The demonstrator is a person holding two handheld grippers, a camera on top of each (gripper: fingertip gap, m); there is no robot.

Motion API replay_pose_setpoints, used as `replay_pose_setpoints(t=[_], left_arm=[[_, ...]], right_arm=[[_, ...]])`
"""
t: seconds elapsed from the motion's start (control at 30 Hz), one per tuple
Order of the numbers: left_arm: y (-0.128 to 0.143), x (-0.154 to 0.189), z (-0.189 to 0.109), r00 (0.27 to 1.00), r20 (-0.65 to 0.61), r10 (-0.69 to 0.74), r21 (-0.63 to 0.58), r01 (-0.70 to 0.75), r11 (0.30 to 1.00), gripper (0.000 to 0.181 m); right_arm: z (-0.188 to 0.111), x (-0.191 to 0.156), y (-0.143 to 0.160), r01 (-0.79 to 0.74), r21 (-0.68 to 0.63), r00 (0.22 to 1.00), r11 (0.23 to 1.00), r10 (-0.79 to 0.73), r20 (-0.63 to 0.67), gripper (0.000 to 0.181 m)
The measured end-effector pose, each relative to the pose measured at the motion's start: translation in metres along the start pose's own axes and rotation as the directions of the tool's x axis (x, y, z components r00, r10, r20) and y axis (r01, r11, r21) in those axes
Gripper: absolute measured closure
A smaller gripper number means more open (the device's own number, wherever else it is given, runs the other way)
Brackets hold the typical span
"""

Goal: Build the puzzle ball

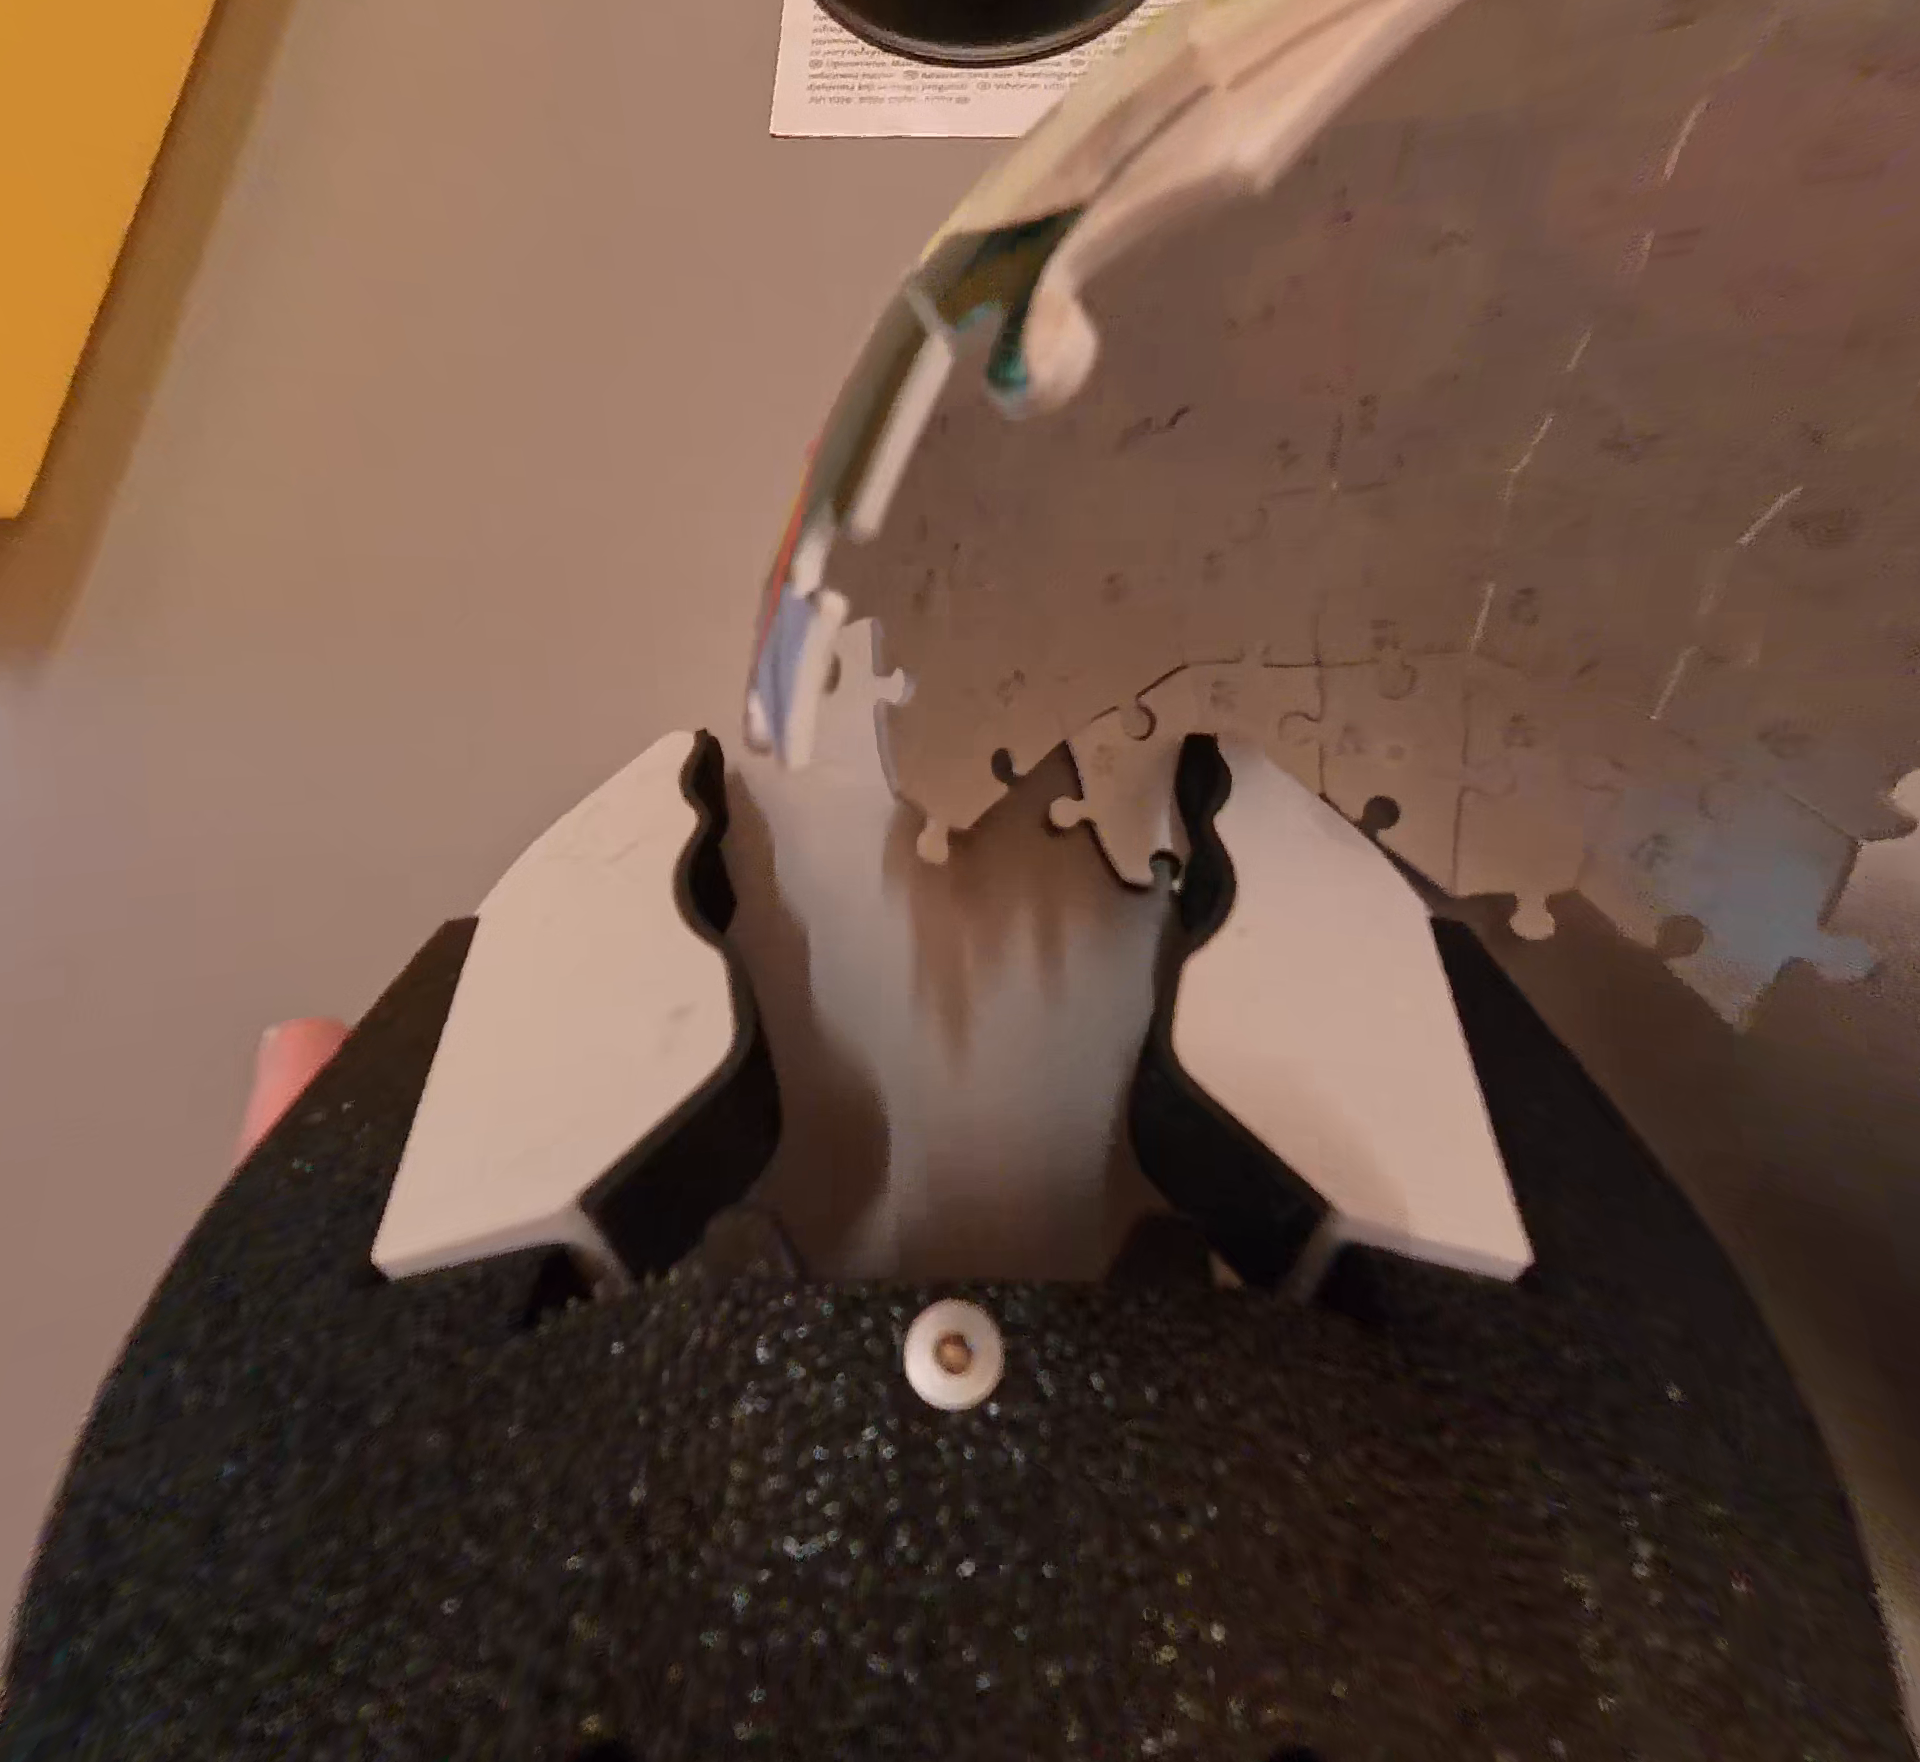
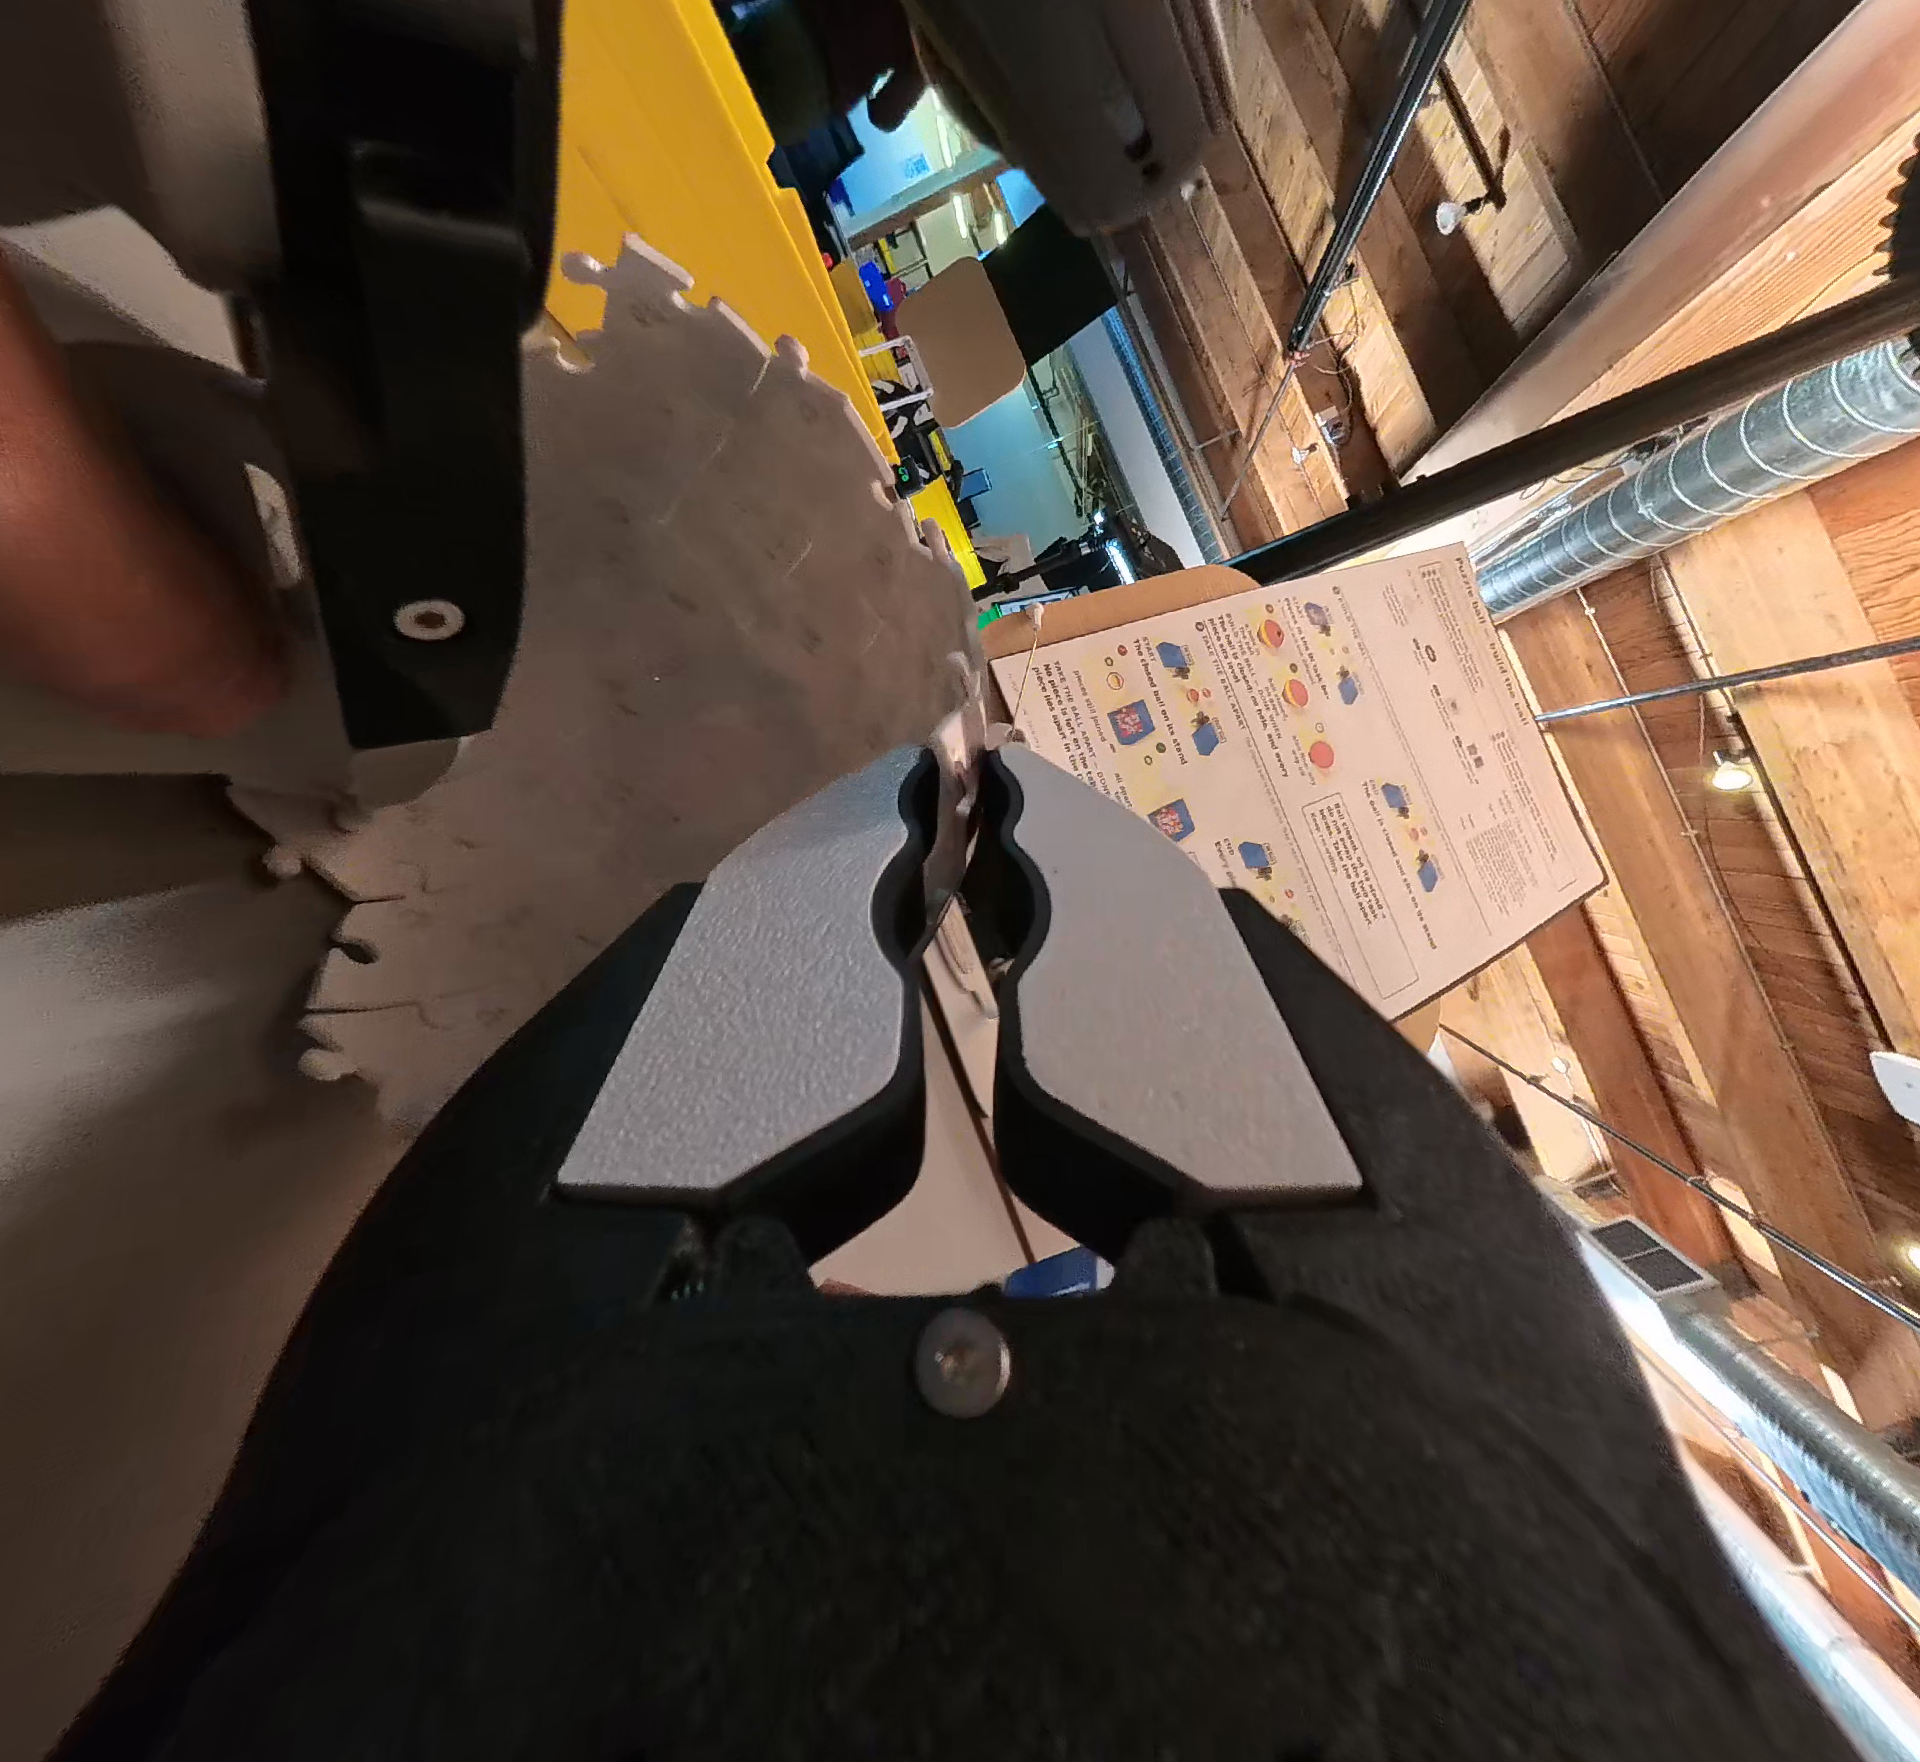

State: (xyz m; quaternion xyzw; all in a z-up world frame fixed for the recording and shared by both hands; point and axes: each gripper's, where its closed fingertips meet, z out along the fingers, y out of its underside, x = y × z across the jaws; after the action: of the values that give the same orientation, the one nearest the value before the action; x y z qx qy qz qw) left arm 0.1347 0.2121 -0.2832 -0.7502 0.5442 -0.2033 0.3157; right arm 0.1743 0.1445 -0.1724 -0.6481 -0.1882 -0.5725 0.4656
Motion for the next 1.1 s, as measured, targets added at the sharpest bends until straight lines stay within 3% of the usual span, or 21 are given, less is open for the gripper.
replay_pose_setpoints(t=[0.33, 0.43, 0.57, 0.7, 0.93, 1.1], left_arm=[[-0.003, 0.006, 0.001, 0.994, 0.011, 0.108, -0.025, -0.107, 0.994, 0.106], [-0.003, 0.004, 0.000, 0.987, 0.043, 0.156, -0.034, -0.154, 0.987, 0.101], [-0.013, 0.002, -0.003, 0.999, 0.016, 0.044, 0.068, -0.045, 0.997, 0.096], [-0.010, -0.009, -0.006, 1.000, 0.024, -0.016, 0.068, 0.015, 0.998, 0.097], [-0.005, -0.009, -0.002, 0.996, 0.054, 0.073, 0.030, -0.074, 0.997, 0.098], [-0.006, -0.005, -0.001, 0.995, 0.088, 0.054, 0.037, -0.057, 0.998, 0.101]], right_arm=[[-0.011, -0.002, 0.007, -0.067, -0.031, 0.998, 0.997, 0.067, 0.005, 0.171], [-0.012, -0.003, 0.006, -0.066, -0.030, 0.998, 0.997, 0.066, 0.003, 0.170], [-0.011, -0.002, 0.010, -0.082, -0.039, 0.997, 0.996, 0.082, 0.004, 0.170], [-0.011, -0.003, 0.008, -0.079, -0.035, 0.997, 0.996, 0.079, 0.004, 0.170], [-0.012, -0.004, 0.005, -0.072, -0.025, 0.997, 0.997, 0.072, 0.004, 0.171], [-0.012, -0.004, 0.003, -0.066, -0.020, 0.998, 0.998, 0.066, 0.003, 0.170]])
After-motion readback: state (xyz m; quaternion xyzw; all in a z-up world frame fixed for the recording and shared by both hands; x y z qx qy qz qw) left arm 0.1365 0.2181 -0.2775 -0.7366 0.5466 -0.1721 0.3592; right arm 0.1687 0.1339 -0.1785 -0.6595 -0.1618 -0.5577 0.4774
